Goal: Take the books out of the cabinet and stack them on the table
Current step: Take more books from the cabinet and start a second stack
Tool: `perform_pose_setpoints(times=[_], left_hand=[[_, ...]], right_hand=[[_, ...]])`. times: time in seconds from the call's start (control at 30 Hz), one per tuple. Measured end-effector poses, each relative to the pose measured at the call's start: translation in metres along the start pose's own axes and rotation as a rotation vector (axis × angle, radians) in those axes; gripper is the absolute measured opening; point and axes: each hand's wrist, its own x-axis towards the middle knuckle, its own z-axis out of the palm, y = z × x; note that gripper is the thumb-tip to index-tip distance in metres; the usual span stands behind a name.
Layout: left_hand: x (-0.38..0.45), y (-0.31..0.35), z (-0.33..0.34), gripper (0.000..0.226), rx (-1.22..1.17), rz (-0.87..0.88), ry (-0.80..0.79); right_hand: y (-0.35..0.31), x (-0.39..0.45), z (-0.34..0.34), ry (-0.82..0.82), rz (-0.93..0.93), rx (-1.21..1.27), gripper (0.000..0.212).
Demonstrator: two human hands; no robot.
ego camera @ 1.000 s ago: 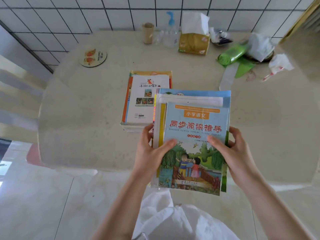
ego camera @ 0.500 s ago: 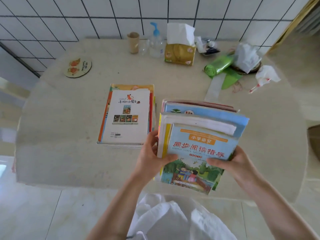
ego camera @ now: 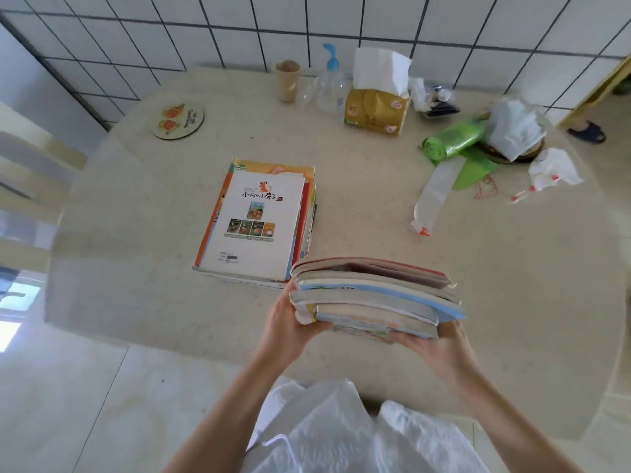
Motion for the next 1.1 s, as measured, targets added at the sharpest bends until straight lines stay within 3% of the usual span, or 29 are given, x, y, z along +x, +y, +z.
perform_pose_setpoints(times=[0.07, 0.17, 0.33, 0.53, 0.67, 1.1], left_hand=[[0.000, -0.002, 0.001, 0.059, 0.009, 0.016, 0.005], [0.000, -0.008, 0.002, 0.057, 0.023, 0.014, -0.008], [-0.004, -0.019, 0.004, 0.055, 0.089, -0.014, -0.016], [0.000, -0.034, 0.007, 0.054, 0.048, -0.095, -0.022], [-0.001, -0.033, 0.005, 0.066, 0.074, -0.062, -0.013], [0.003, -0.034, 0.004, 0.064, 0.052, -0.004, -0.007]], right_hand=[[0.000, -0.002, -0.002, -0.010, 0.032, 0.019, 0.034], [0.003, -0.002, -0.005, -0.035, 0.094, -0.026, 0.045], [0.017, 0.001, -0.009, -0.069, 0.097, -0.182, 0.040], [0.016, -0.001, -0.007, -0.045, -0.026, -0.188, 0.077], [0.020, -0.004, -0.006, 0.044, -0.045, -0.227, 0.061], [0.030, -0.002, -0.004, 0.048, -0.099, -0.155, 0.056]])
